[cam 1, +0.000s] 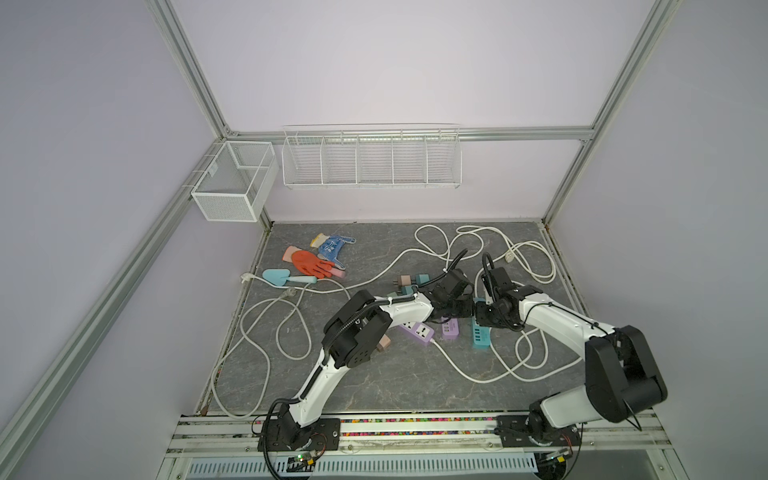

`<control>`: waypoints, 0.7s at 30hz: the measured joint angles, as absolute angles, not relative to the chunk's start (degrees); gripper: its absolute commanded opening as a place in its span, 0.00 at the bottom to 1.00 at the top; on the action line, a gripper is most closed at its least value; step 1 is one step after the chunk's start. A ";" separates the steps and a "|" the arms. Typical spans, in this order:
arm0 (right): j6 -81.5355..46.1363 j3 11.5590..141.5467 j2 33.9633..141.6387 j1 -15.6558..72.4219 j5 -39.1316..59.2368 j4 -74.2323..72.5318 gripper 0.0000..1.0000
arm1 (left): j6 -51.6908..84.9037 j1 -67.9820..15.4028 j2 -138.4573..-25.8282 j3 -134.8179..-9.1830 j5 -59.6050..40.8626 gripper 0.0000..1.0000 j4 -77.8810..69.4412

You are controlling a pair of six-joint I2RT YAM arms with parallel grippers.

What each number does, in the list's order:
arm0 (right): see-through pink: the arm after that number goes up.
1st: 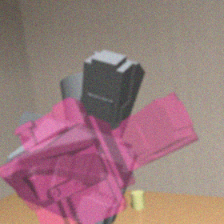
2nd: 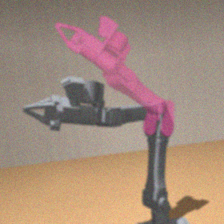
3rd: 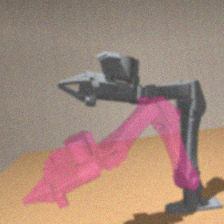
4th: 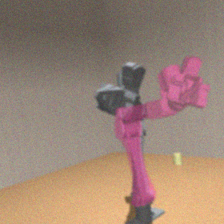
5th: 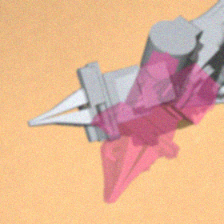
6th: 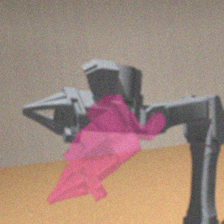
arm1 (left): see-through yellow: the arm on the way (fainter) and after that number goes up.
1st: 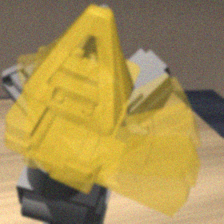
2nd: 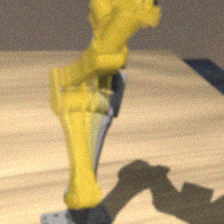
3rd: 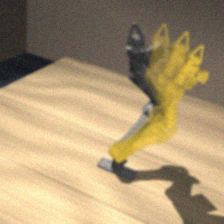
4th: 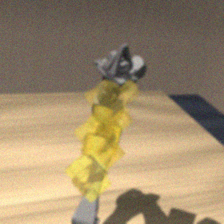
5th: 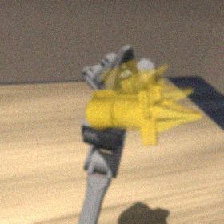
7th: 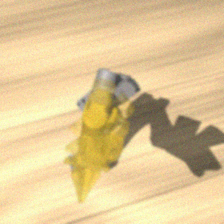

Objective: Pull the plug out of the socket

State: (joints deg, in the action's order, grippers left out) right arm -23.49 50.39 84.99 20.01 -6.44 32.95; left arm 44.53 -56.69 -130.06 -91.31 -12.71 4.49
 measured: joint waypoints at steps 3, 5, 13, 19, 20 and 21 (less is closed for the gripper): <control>-23.46 51.03 84.99 20.03 -6.31 33.58 0.21 | 44.53 -56.75 -130.02 -91.55 -12.38 0.21 5.04; -23.46 51.00 84.99 20.08 -6.22 33.58 0.21 | 44.53 -56.80 -130.02 -91.77 -12.23 0.22 5.43; -22.44 51.44 84.36 20.01 -6.90 34.52 0.21 | 44.53 -56.97 -130.06 -92.27 -11.64 0.22 6.24; -22.46 51.44 83.42 19.86 -6.04 34.48 0.19 | 44.53 -57.01 -130.08 -92.44 -11.62 0.22 6.50; -22.46 51.44 83.42 19.86 -6.22 34.57 0.19 | 44.53 -57.01 -130.08 -92.44 -11.62 0.22 6.50; -22.44 51.44 83.42 19.86 -6.42 34.65 0.19 | 44.53 -57.01 -130.08 -92.44 -11.60 0.22 6.50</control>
